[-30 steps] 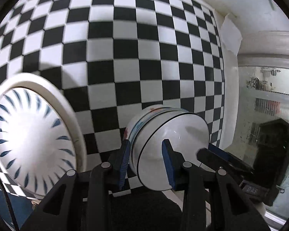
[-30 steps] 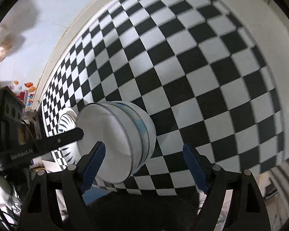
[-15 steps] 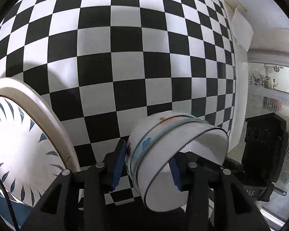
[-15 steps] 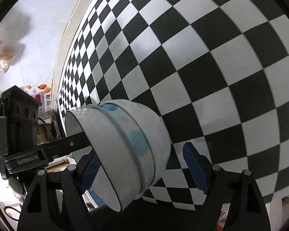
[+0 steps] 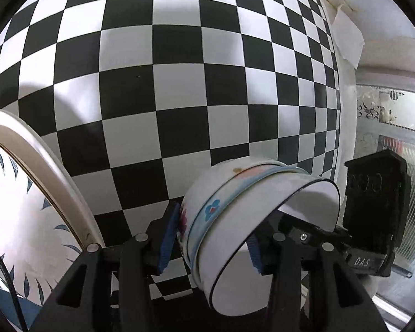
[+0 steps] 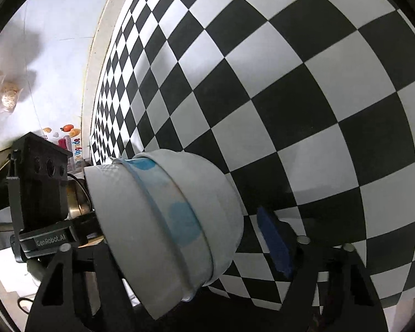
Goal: Organize plates and bowls
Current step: 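Carry the bowl stack with the right gripper over the plate stack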
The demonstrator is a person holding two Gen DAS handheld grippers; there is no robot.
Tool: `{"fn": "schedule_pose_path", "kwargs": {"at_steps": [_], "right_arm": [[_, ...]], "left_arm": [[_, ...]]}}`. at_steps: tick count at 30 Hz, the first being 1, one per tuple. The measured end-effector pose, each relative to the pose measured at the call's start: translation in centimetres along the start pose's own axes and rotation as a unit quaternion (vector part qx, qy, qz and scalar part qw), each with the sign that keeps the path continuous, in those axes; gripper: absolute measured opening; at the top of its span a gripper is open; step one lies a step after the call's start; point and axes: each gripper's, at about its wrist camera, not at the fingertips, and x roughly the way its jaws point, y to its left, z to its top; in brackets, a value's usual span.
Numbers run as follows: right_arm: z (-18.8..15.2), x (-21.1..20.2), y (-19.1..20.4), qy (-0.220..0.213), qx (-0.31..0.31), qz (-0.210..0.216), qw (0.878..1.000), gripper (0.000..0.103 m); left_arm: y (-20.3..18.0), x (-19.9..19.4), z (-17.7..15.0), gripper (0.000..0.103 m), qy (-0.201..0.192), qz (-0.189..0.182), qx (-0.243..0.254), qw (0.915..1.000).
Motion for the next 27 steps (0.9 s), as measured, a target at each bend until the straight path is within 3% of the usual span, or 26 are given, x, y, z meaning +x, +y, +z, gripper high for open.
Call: {"fn": "schedule_pose_path", "kwargs": {"at_steps": [4, 13, 27], "right_arm": [[0.1, 0.3, 0.0, -0.002, -0.007, 0.000, 1.000, 0.060], [-1.1, -0.3, 1.2, -0.021, -0.033, -0.018, 0.999, 0.059], [-1.9, -1.3, 2.3, -0.042, -0.053, -0.017, 0.998, 0.058]], "left_arm": [[-0.4, 0.1, -0.2, 0.041, -0.008, 0.003, 0.009, 0.9999], [-1.8, -0.2, -1.7, 0.039, -0.030, 0.031, 0.035, 0.9985], [-2.5, -1.0, -2.3, 0.039, -0.052, 0.036, 0.041, 0.9972]]}}
